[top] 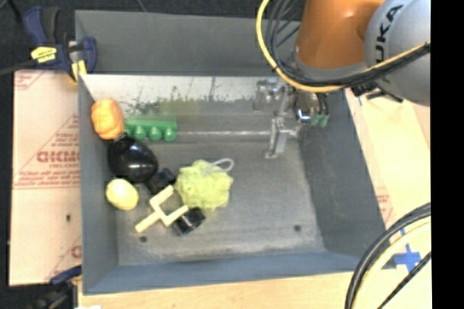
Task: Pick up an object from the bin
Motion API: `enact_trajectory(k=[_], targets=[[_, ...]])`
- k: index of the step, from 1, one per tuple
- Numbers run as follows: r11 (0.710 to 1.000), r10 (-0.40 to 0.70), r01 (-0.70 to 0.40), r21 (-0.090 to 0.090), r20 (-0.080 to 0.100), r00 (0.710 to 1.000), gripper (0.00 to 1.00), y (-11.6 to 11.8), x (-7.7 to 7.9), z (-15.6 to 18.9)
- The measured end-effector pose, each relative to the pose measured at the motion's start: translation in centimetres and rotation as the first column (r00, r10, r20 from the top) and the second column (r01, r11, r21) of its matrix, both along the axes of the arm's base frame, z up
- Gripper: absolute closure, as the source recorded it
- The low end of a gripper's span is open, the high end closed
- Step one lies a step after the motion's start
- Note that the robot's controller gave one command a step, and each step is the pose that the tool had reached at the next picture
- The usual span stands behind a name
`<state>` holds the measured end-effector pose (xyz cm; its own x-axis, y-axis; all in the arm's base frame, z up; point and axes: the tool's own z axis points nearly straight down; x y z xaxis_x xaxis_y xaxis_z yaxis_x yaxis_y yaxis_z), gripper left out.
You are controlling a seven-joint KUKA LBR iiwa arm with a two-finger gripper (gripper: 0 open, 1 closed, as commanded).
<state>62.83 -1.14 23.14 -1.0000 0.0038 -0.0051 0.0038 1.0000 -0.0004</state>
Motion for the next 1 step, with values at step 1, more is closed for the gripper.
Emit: enact_trajectory(k=[1], targets=[[1.0,0.0,0.0,0.0,0.0,1.0,0.0,0.0,0.0,0.0]])
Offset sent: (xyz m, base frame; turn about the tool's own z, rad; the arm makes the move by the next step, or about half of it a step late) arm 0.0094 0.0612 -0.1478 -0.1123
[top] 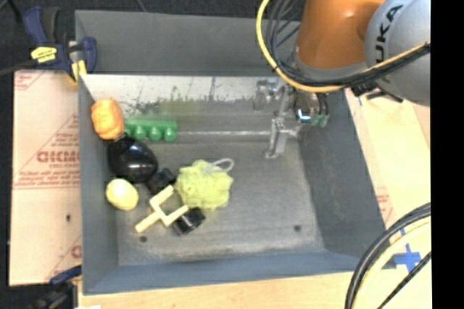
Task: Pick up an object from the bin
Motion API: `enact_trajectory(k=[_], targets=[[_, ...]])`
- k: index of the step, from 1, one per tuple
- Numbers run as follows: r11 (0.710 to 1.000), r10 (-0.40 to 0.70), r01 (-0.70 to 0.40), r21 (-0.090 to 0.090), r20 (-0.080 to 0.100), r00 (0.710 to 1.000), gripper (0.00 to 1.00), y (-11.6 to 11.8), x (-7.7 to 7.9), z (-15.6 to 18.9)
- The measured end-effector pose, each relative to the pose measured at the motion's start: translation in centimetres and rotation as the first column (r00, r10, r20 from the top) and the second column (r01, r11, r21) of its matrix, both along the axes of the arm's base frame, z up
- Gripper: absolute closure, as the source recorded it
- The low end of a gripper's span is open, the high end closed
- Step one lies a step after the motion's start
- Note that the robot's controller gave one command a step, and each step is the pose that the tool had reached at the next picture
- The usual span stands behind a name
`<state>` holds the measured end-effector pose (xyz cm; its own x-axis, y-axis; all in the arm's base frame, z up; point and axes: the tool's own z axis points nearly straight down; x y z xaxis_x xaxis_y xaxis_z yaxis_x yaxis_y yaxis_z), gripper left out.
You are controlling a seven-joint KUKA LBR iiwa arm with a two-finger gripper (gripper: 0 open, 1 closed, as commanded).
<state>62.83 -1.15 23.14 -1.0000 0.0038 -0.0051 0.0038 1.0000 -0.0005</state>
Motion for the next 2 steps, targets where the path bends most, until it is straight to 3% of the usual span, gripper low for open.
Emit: enact_trajectory(k=[1,2], targets=[[0.999,0.032,-0.032,-0.002,0.01,0.999,0.0,1.6,0.5,-4.2],[0.989,0.149,-0.149,-0.002,0.005,0.989,0.0,3.4,-1.5,-10.5]])
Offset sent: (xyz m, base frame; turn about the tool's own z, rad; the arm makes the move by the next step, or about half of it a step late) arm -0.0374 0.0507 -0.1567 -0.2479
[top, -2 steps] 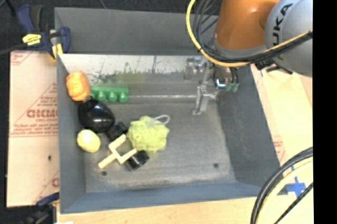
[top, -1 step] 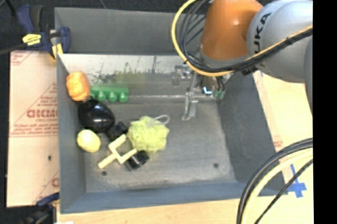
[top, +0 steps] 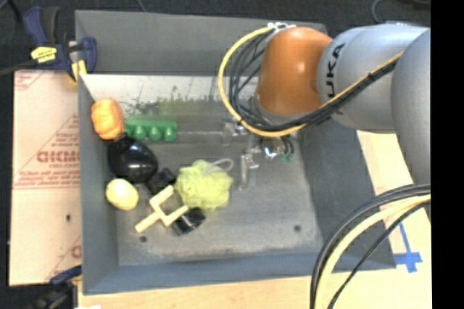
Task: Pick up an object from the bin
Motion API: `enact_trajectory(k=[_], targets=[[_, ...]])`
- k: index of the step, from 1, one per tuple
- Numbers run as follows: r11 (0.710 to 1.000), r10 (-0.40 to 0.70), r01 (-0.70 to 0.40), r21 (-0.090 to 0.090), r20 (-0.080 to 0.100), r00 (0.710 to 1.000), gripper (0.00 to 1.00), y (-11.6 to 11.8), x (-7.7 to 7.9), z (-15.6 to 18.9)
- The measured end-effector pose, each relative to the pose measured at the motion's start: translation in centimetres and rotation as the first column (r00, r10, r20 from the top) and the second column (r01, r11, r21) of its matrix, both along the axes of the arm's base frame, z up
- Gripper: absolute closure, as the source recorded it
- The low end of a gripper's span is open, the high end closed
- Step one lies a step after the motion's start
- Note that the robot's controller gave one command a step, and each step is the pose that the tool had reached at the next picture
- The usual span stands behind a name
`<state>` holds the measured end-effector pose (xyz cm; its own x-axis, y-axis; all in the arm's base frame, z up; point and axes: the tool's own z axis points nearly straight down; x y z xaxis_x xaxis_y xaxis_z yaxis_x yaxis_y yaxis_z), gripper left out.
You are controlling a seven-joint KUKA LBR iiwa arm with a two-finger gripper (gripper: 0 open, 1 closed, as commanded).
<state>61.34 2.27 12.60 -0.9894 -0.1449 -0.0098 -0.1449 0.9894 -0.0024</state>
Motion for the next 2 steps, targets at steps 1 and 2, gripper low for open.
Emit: enact_trajectory(k=[1,2], targets=[[0.991,0.135,-0.135,-0.004,0.005,0.991,0.0,2.7,0.0,-4.1],[0.949,0.315,-0.315,-0.004,0.004,0.949,1.0,5.0,0.0,-5.5]])
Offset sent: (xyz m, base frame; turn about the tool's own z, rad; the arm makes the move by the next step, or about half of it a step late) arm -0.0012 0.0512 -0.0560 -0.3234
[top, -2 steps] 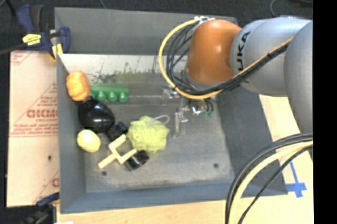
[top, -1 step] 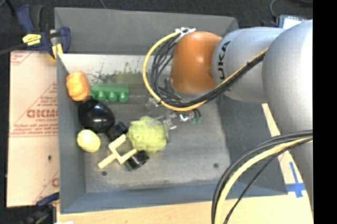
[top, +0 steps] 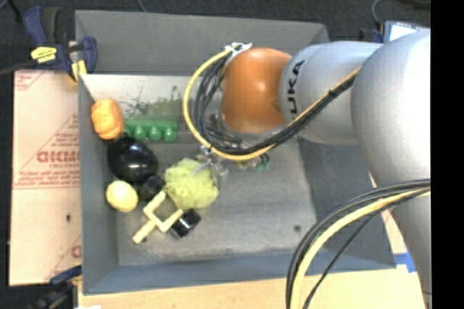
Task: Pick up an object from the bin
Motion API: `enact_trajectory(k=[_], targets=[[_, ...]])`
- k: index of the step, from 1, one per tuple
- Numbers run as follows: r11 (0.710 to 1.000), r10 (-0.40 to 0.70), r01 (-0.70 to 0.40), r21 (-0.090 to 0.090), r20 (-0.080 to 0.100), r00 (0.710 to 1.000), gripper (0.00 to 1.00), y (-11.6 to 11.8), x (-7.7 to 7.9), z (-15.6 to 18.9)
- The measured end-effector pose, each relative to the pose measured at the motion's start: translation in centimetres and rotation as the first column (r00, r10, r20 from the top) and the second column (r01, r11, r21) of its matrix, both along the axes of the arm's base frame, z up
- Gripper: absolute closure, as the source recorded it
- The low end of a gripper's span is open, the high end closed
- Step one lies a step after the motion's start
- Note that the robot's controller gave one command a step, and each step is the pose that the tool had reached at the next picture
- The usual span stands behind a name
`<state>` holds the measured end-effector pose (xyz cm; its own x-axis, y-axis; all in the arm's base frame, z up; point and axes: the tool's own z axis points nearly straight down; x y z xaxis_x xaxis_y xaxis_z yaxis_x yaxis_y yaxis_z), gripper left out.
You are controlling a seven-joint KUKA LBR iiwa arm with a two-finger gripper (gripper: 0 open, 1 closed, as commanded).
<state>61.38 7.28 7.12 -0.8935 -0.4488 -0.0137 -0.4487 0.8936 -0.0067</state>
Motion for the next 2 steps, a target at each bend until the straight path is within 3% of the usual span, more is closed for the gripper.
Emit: enact_trajectory(k=[1,2], targets=[[1.0,-0.001,0.001,0.0,0.0,1.0,1.0,0.0,0.0,0.0],[1.0,0.017,-0.017,-0.001,-0.002,1.0,1.0,-0.5,-0.2,3.3]])
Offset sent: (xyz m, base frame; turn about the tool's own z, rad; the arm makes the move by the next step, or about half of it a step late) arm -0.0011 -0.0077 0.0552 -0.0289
